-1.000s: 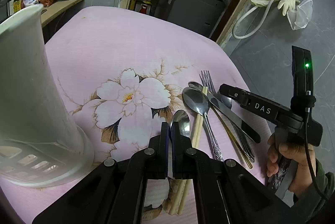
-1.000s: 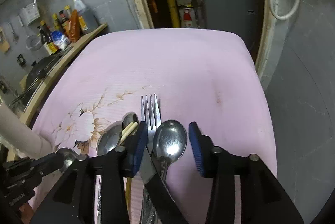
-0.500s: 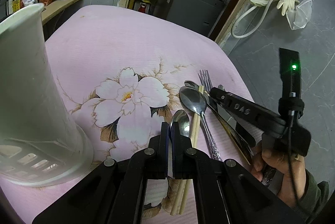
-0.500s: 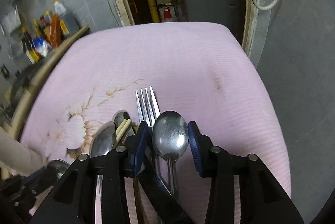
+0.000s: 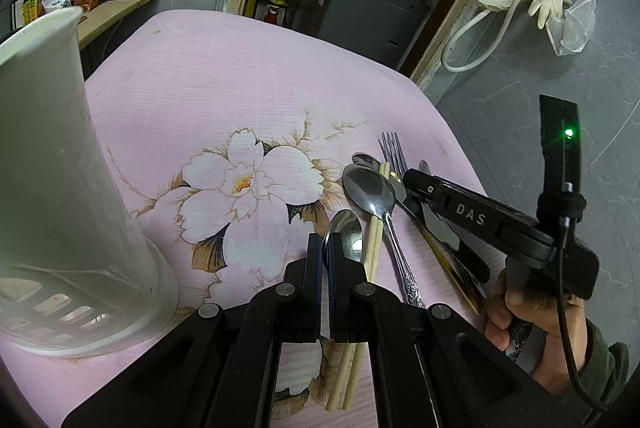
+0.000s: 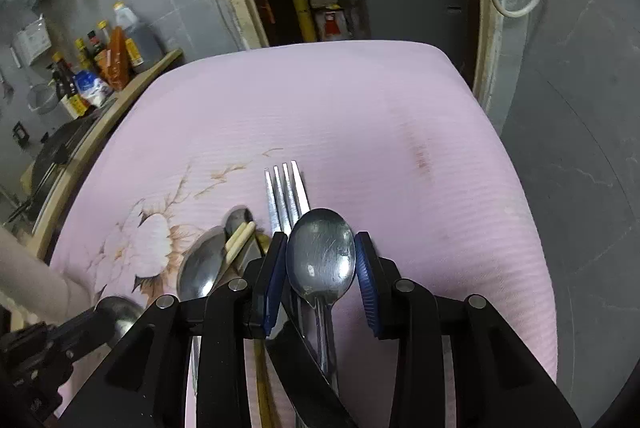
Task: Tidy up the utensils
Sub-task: 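Hold the spoon in the left tool while the right tool grasps another spoon, then lift both spoons and carry them toward the white utensil holder, then lower both spoons into the holder and open both tools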
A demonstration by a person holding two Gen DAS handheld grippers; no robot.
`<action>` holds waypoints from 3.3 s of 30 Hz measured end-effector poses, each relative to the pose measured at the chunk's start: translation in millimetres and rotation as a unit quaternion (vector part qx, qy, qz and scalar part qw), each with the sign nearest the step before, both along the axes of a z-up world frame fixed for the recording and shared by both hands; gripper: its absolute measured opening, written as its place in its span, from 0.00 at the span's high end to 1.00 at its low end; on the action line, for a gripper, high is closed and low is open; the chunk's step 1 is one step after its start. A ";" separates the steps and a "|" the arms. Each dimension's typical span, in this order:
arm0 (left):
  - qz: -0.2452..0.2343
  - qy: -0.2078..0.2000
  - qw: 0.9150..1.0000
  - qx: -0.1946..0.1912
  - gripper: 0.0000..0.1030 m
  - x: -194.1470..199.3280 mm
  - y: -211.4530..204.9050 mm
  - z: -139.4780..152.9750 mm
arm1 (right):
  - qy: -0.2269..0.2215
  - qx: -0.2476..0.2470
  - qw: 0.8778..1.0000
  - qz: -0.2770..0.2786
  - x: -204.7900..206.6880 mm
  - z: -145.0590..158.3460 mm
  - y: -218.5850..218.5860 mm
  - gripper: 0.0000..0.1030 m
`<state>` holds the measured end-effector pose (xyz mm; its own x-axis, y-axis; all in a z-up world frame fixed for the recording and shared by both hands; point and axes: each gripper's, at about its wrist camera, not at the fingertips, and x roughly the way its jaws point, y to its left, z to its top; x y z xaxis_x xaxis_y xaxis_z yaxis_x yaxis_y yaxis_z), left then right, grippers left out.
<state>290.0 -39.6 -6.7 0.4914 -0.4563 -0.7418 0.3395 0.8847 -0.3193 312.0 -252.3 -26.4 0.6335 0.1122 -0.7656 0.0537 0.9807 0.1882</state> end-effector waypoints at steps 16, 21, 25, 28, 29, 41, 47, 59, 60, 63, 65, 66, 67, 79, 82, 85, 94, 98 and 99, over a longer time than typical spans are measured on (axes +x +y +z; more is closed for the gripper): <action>0.030 -0.163 0.986 0.005 0.99 -37.3 1.6 39.0 | -0.290 -0.124 0.947 0.054 -103.8 60.5 47.9 0.70; 0.059 -0.246 0.967 -0.005 0.99 -60.3 9.0 53.2 | -0.355 -0.109 0.928 0.039 -125.2 73.0 43.8 0.70; 0.079 -0.311 0.947 -0.006 0.99 -82.5 12.6 69.4 | -0.396 -0.095 0.912 0.037 -136.2 88.1 44.9 0.70; 0.086 -0.325 0.942 -0.004 0.99 -92.8 16.8 75.3 | -0.419 -0.067 0.904 0.045 -140.8 104.6 44.9 0.70; 0.089 -0.331 0.940 0.001 0.99 -95.3 19.7 77.5 | -0.424 -0.058 0.903 0.048 -141.0 108.9 46.1 0.70; 0.176 -0.405 0.896 0.053 0.99 -115.7 89.5 133.4 | -0.466 0.031 0.878 0.107 -124.4 149.5 87.9 0.70; 0.233 -0.406 0.881 0.068 0.99 -108.0 140.4 145.8 | -0.478 0.092 0.860 0.152 -102.8 164.6 130.6 0.70; 0.319 -0.393 0.853 0.126 0.99 -85.0 208.0 118.0 | -0.465 0.164 0.847 0.197 -70.7 151.6 183.3 0.70; 0.322 -0.391 0.852 0.129 0.99 -81.6 210.2 115.4 | -0.460 0.169 0.850 0.195 -67.4 148.2 183.6 0.70; 0.329 -0.393 0.846 0.146 0.99 -77.8 210.6 105.4 | -0.445 0.187 0.854 0.193 -56.7 141.6 183.6 0.70; 0.328 -0.396 0.844 0.155 0.99 -75.3 209.6 99.4 | -0.437 0.197 0.857 0.189 -50.1 137.1 183.6 0.70; 0.327 -0.397 0.843 0.159 0.99 -74.3 209.1 96.7 | -0.436 0.200 0.857 0.187 -49.1 135.4 183.9 0.70; 0.325 -0.397 0.843 0.163 0.99 -73.3 208.7 94.0 | -0.436 0.203 0.857 0.185 -48.5 134.6 184.0 0.70; 0.314 -0.378 0.856 0.158 0.99 -63.5 206.4 79.3 | -0.449 0.158 0.870 0.131 -50.8 127.8 194.8 0.70; 0.311 -0.376 0.858 0.157 0.99 -63.0 204.1 77.7 | -0.450 0.145 0.873 0.117 -50.9 123.5 198.0 0.70; 0.308 -0.375 0.860 0.158 0.99 -63.1 201.6 75.3 | -0.452 0.135 0.875 0.111 -50.4 118.4 199.7 0.70; 0.283 -0.368 0.875 0.139 0.99 -65.1 198.2 62.4 | -0.431 0.086 0.886 0.148 -53.2 103.2 209.1 0.70; 0.260 -0.360 0.889 0.115 0.98 -68.5 196.3 56.9 | -0.416 0.062 0.889 0.179 -59.0 93.1 211.9 0.70; 0.254 -0.357 0.892 0.109 0.98 -68.8 195.6 56.1 | -0.412 0.060 0.890 0.185 -60.3 90.9 212.4 0.70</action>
